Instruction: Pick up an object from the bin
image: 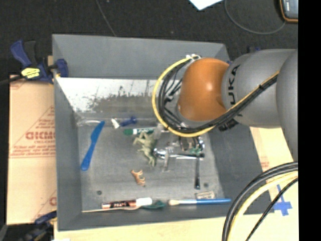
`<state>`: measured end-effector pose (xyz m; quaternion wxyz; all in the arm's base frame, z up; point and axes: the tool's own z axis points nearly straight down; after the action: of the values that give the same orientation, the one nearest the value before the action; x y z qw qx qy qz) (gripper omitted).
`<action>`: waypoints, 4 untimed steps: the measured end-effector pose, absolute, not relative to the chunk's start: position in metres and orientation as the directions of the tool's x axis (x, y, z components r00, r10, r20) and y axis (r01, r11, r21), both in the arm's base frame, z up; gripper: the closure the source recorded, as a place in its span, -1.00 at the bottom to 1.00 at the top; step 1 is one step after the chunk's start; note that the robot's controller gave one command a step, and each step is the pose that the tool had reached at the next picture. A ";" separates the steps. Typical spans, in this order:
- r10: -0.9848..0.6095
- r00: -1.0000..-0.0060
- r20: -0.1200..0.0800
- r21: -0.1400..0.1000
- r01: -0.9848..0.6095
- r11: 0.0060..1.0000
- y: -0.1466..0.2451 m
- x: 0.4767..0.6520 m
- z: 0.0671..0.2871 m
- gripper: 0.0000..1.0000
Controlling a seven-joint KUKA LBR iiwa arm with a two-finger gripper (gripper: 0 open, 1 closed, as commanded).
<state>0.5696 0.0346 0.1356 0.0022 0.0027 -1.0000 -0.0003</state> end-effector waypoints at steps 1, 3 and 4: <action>-0.003 -1.000 -0.004 0.001 -0.003 1.000 0.034 0.572 0.140 -1.00; -0.014 -1.000 -0.011 0.005 -0.014 1.000 -0.047 0.589 0.071 -1.00; -0.029 -1.000 -0.010 0.001 -0.029 1.000 -0.057 0.592 0.072 -1.00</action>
Offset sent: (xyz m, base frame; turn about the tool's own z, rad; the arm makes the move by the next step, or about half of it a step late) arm 0.0207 -0.0918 -0.0656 -0.0343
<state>0.5924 -0.0571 0.0723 -0.0049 0.0147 -0.9999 -0.0004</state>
